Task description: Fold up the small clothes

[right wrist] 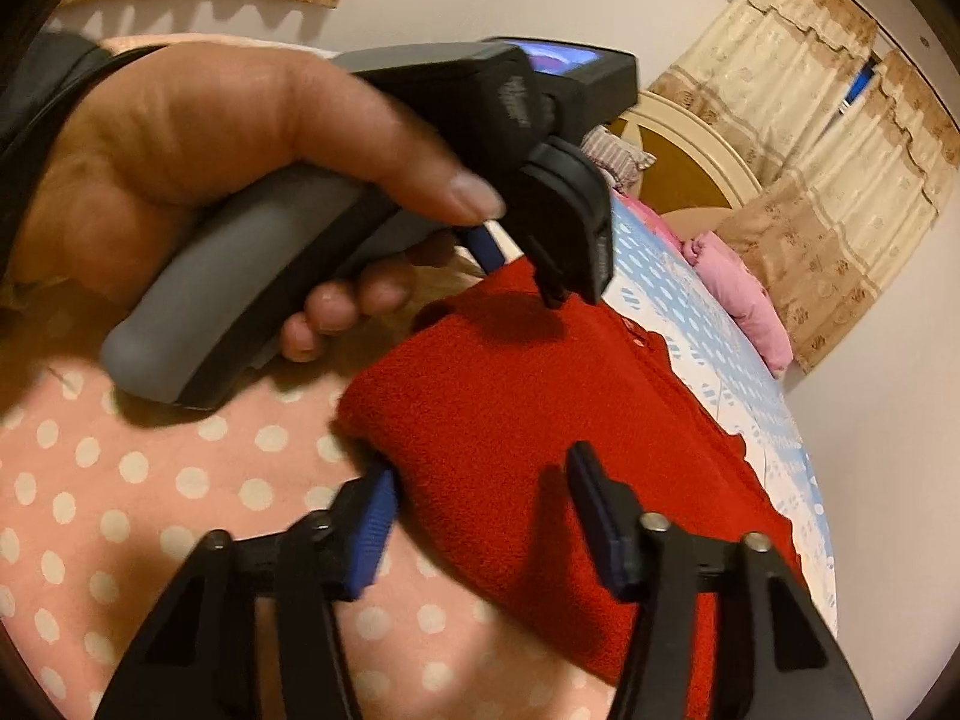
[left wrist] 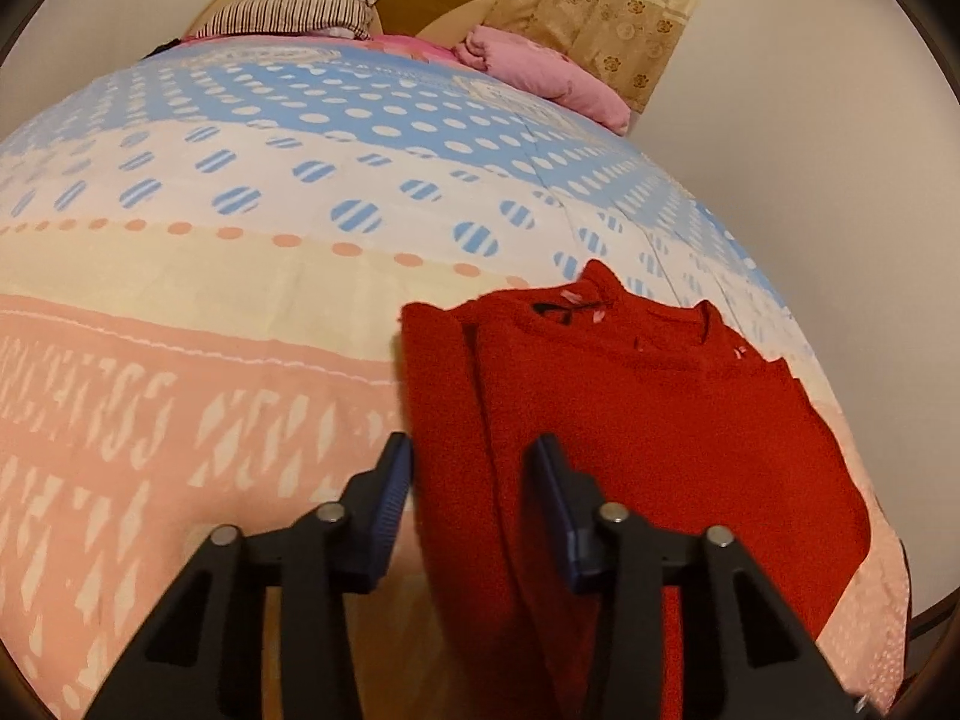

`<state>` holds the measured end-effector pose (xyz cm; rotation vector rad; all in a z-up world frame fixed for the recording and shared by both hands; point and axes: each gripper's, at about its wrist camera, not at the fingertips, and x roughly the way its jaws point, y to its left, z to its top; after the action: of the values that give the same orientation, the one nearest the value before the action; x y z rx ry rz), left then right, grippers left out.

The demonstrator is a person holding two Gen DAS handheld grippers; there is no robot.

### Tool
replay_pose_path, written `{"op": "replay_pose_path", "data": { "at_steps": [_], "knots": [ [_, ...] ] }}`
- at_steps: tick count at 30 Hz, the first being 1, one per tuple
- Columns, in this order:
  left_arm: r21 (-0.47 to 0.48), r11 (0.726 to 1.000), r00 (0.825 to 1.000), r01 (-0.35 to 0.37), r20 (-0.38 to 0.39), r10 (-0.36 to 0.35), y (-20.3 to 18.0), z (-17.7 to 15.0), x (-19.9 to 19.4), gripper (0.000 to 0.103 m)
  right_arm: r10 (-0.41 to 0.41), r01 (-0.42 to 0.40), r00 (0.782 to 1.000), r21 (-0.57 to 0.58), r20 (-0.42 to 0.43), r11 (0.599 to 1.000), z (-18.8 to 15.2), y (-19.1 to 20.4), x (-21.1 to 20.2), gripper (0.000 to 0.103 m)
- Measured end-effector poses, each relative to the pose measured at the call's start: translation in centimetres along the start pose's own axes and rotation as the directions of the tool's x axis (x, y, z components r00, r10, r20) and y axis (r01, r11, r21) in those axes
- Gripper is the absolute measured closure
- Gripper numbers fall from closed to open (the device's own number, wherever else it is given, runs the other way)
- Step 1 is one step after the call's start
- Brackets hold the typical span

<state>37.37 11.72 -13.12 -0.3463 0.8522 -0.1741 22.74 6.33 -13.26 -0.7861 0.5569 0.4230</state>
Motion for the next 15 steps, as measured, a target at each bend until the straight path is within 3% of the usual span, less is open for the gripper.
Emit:
{"op": "replay_pose_path", "data": {
  "at_steps": [2,4,7,15],
  "knots": [
    [-0.003,1.000,1.000,0.022,-0.006,-0.022,-0.1,0.0,0.2,0.076,0.010,-0.010,1.000,-0.018,0.001,1.000,0.0,0.4,0.0,0.068],
    [-0.002,0.999,0.999,0.045,-0.003,-0.045,-0.2,0.1,0.1,0.090,0.019,-0.019,1.000,-0.017,-0.004,1.000,0.0,0.5,0.1,0.075],
    [0.001,0.999,0.999,0.047,-0.004,-0.047,-0.3,0.2,-0.1,0.092,0.054,-0.054,0.999,0.036,-0.002,0.998,-0.1,-0.7,0.1,0.086],
    [-0.075,0.989,0.992,0.126,0.026,-0.125,-0.9,1.6,-2.1,0.093,0.143,-0.164,0.984,0.236,0.105,0.958,-1.0,-4.9,-2.5,0.093]
  ]
}}
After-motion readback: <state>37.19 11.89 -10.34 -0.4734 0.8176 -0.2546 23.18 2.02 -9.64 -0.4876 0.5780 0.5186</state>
